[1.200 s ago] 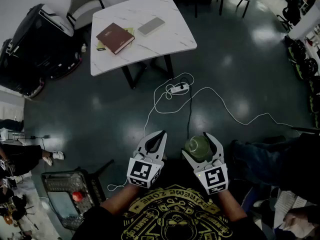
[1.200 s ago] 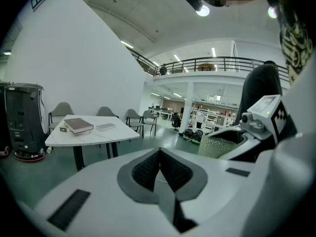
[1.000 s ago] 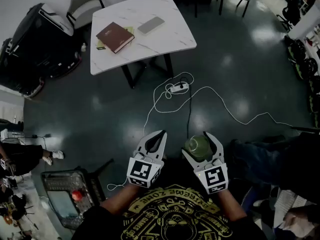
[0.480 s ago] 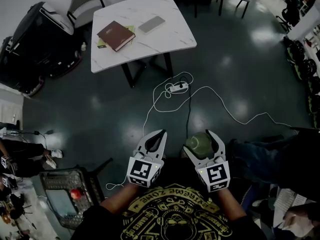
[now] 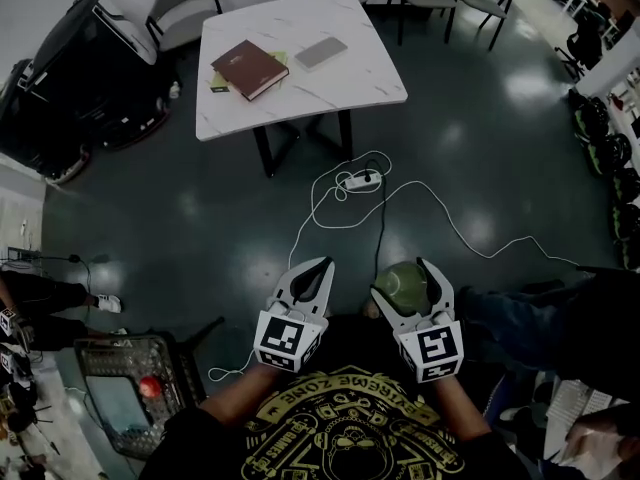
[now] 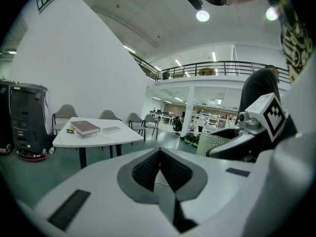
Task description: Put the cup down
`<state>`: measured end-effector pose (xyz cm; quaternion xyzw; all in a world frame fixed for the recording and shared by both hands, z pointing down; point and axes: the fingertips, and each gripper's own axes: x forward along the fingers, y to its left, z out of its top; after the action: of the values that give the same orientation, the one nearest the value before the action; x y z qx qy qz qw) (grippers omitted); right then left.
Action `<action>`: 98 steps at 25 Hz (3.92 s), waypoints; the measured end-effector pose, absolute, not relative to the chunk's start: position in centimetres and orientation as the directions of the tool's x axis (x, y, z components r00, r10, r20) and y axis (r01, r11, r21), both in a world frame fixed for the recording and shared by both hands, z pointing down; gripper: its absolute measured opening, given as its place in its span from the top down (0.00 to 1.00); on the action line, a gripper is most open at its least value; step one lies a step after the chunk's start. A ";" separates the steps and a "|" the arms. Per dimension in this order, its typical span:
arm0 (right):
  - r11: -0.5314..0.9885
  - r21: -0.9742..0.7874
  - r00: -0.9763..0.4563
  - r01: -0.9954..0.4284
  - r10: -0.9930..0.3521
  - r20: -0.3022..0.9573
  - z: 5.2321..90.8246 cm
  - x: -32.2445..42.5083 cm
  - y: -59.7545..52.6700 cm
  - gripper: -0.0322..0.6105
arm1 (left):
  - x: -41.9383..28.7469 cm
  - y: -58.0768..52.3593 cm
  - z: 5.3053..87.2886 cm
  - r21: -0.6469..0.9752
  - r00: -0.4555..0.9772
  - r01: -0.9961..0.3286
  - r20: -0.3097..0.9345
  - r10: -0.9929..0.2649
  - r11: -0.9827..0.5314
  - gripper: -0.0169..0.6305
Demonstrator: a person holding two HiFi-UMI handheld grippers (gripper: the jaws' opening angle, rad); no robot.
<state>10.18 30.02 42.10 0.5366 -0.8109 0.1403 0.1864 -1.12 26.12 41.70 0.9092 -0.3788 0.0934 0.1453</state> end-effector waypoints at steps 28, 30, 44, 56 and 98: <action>0.525 0.009 -0.465 -0.851 -0.762 0.450 42.2 2.0 21.3 0.33 | -10.8 20.3 41.8 0.190 0.547 -0.837 0.268 -0.793 -0.513 0.96; 0.536 0.005 -0.477 -0.844 -0.755 0.449 42.3 2.0 20.0 0.33 | -10.9 19.2 42.1 0.190 0.530 -0.848 0.281 -0.800 -0.495 0.96; 0.601 -0.027 -0.547 -0.799 -0.707 0.448 43.0 5.8 11.6 0.33 | -6.4 11.7 42.2 0.170 0.469 -0.883 0.322 -0.823 -0.437 0.96; 0.611 -0.044 -0.575 -0.790 -0.714 0.400 43.2 10.7 6.7 0.33 | -2.6 7.9 42.5 0.109 0.411 -0.910 0.371 -0.833 -0.400 0.96; 0.521 0.009 -0.460 -0.854 -0.762 0.456 42.8 8.3 -14.6 0.33 | -2.8 -17.3 42.1 0.151 0.505 -0.863 0.296 -0.811 -0.482 0.96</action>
<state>8.30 -14.65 42.82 0.4767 -0.8471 0.1111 0.2069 -2.83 -17.28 42.07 0.8559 -0.4890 0.0922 0.1408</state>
